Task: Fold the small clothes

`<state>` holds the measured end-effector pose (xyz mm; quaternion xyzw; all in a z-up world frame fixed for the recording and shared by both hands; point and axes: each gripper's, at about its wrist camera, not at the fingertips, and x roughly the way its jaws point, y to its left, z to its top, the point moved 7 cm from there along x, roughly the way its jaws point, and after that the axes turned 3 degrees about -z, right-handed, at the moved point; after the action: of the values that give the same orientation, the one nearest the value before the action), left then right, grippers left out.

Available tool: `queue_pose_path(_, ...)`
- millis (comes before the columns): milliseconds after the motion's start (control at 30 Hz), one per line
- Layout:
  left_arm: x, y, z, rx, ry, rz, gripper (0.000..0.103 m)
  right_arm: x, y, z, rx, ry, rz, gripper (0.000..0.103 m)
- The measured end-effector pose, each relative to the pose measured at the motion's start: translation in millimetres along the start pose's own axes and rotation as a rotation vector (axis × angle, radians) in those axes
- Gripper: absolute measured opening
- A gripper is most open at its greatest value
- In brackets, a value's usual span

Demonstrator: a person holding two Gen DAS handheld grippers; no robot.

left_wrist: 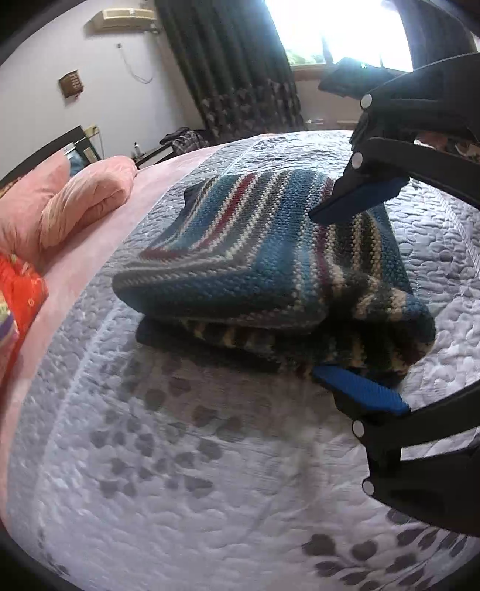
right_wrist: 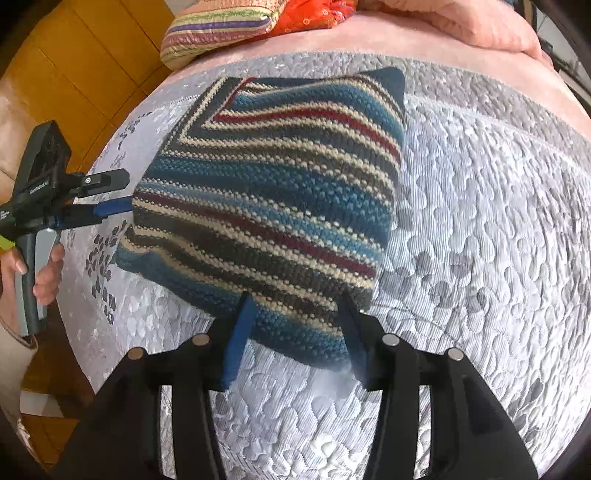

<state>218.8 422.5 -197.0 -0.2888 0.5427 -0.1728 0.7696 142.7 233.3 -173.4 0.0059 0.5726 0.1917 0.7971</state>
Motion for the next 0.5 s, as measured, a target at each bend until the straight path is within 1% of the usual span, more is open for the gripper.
queue_pose_path(133, 12.7, -4.7, 17.6, 0.033, 0.041, -0.014, 0.083, -6.0, 1.0, 8.0, 0.013, -0.023, 0.031, 0.056)
queue_pose_path(233, 28.5, -4.9, 30.4, 0.029, 0.088, -0.038, 0.083, -6.7, -1.2, 15.3, 0.031, -0.027, 0.066, 0.057)
queue_pose_path(333, 38.5, -3.5, 39.7, 0.039, 0.101, -0.046, 0.083, -5.1, -5.3, 22.8, 0.046, -0.026, 0.086, 0.059)
queue_pose_path(400, 43.8, -1.9, 44.4, 0.042, 0.102, -0.058, 0.084, -2.6, -8.3, 27.6, 0.061, -0.024, 0.116, 0.060)
queue_pose_path(433, 47.8, -1.1, 45.7, 0.046, 0.107, -0.058, 0.084, -0.7, -9.6, 29.8, 0.071, -0.021, 0.133, 0.061)
queue_pose_path(500, 55.9, 8.2, 48.6, 0.057, 0.125, -0.021, 0.084, 4.8, -13.3, 34.0, 0.102, -0.008, 0.177, 0.062)
